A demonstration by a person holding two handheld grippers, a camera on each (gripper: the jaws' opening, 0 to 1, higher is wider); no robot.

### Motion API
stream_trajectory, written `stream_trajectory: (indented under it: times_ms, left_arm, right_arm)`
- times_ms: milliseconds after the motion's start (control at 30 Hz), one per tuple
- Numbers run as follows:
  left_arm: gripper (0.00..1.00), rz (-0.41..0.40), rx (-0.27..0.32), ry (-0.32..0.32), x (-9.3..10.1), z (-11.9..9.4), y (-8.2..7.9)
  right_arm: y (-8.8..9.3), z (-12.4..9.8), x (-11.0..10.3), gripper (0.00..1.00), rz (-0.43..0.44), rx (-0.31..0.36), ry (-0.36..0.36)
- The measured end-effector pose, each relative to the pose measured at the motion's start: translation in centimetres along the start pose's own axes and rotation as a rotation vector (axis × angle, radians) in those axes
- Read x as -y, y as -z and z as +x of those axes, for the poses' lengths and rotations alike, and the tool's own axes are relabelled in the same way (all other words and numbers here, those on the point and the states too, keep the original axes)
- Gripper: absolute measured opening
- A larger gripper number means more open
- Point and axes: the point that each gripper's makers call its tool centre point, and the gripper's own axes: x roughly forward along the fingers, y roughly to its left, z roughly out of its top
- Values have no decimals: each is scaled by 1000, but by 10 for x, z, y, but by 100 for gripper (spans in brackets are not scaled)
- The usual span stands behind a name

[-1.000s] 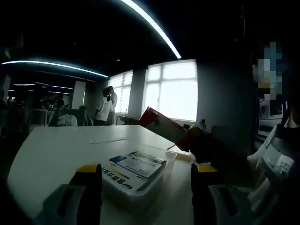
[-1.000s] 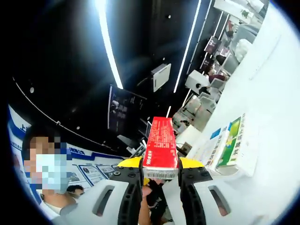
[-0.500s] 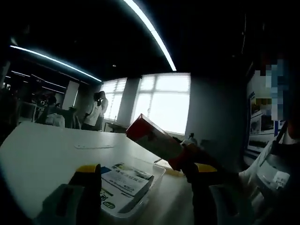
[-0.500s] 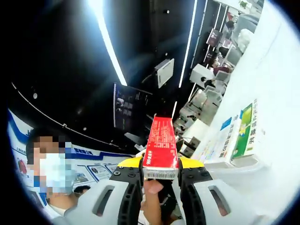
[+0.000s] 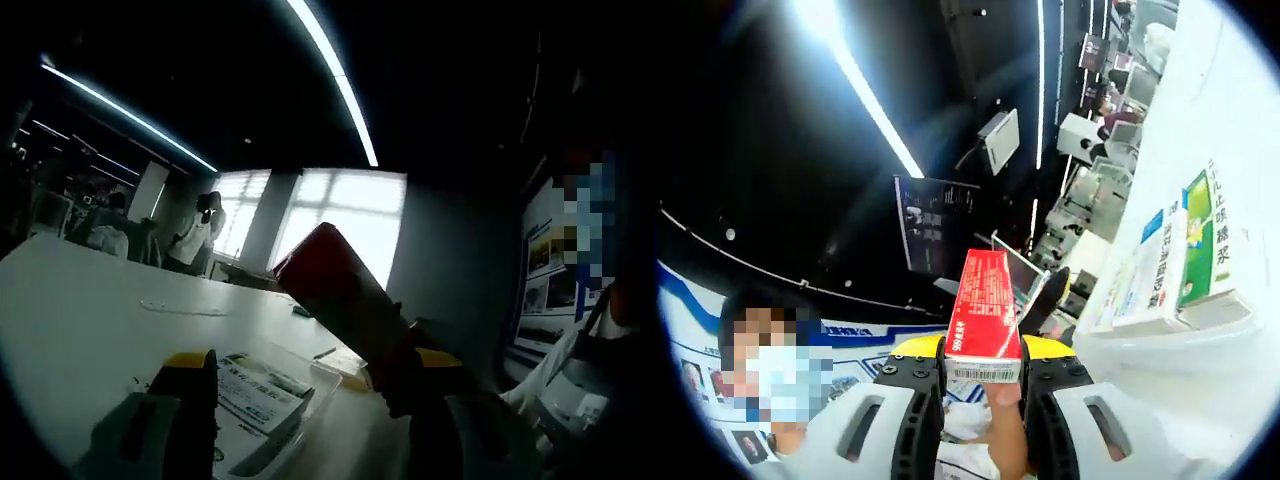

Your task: Arrange the small medicine boxes into an aligned row inside the storage area until every box is upright, visible, and separated from the surrounding clutter.

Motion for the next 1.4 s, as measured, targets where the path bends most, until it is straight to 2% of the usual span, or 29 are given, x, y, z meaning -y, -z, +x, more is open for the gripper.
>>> stream_trajectory:
  times_ms: [33,167,233,267,400,533,567,600,700,800,867,1033,1100,1167,1200,1333,1400]
  left_arm:
    - [77,-4,3,2,1,1,0]
    - [74,-69,45,79,13,9,-3]
    - [69,-97,73,133,23,12,-5]
    - [66,-101,77,137,24,12,-6]
    - [64,-135,125,203,36,13,-14]
    - [59,-146,139,216,38,13,-16]
    - [58,-172,185,258,43,11,-25]
    - [56,-192,210,269,44,10,-29]
    - [49,-219,234,283,44,8,-33]
    - [34,-173,253,306,52,6,-34]
    - [33,-174,264,298,52,5,-36]
    - [30,-222,291,314,54,3,-41]
    - [26,-239,322,344,58,1,-46]
    - [16,-233,343,366,62,-1,-48]
    - [16,-191,346,345,61,-1,-47]
    - [15,-179,349,364,66,-4,-49]
    - [15,-178,351,363,65,-4,-50]
  right_arm:
    - [0,0,-1,27,5,-1,-4]
    - [-15,-2,-5,27,32,-12,-35]
    - [-13,-2,-9,27,52,-30,-57]
    - [-12,-1,-10,27,59,-34,-63]
    - [-12,-2,-20,27,133,-65,-122]
    - [-15,-1,-22,27,163,-77,-139]
    - [-15,-1,-23,27,171,-81,-143]
    - [-15,-1,-23,27,172,-84,-143]
    - [-14,-3,-21,27,193,-94,-139]
    - [-15,-5,-21,27,228,-95,-135]
    - [-19,-6,-22,27,240,-84,-140]
    - [-29,-3,-33,28,192,-29,-145]
    - [-36,-5,-33,29,164,6,-137]
    - [-40,-7,-32,31,125,27,-117]
    - [-40,-8,-34,31,116,21,-116]
    - [-40,-9,-37,30,39,6,-100]
    - [-45,-10,-38,31,-25,24,-95]
